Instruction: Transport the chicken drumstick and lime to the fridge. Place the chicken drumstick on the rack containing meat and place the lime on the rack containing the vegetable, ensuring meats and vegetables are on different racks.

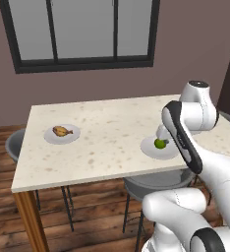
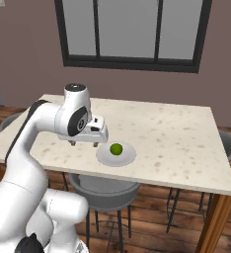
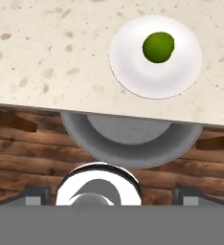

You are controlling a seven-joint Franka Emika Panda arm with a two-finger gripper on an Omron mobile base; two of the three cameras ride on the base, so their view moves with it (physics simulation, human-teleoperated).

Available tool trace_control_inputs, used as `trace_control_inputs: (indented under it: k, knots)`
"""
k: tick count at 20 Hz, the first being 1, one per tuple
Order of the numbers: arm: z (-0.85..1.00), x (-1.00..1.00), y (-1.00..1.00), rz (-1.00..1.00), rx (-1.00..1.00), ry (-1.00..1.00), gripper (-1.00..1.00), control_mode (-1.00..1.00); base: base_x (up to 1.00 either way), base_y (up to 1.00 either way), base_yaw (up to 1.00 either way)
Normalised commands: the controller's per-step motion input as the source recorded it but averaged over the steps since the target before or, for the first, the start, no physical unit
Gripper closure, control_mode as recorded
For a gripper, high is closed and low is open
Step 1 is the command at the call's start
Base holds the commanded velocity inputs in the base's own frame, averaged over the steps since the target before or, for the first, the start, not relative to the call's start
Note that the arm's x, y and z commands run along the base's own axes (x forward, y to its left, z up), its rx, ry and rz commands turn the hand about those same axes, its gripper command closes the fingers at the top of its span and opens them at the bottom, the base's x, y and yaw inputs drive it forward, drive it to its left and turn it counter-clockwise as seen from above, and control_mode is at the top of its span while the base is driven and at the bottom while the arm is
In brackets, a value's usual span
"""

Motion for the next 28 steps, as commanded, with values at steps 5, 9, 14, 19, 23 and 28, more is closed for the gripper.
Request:
trace_control_inputs:
  k: [5,9,14,19,23,28]
  knots:
    - [-0.26,0.44,-0.33,0.00,0.00,0.00,-1.00,-1.00,0.00,0.00,0.00]
    - [-0.30,0.50,-0.24,0.00,0.00,0.00,-1.00,-1.00,0.00,0.00,0.00]
    - [-0.35,0.47,-0.19,0.00,0.00,0.00,-1.00,-1.00,0.00,0.00,0.00]
    - [-0.34,0.51,-0.01,0.00,-0.01,0.00,-1.00,-1.00,0.00,0.00,0.00]
    - [-0.30,0.56,0.00,0.00,0.00,0.00,-1.00,-1.00,0.00,0.00,0.00]
    - [-0.25,0.39,-0.02,0.00,0.00,0.00,-1.00,-1.00,0.00,0.00,0.00]
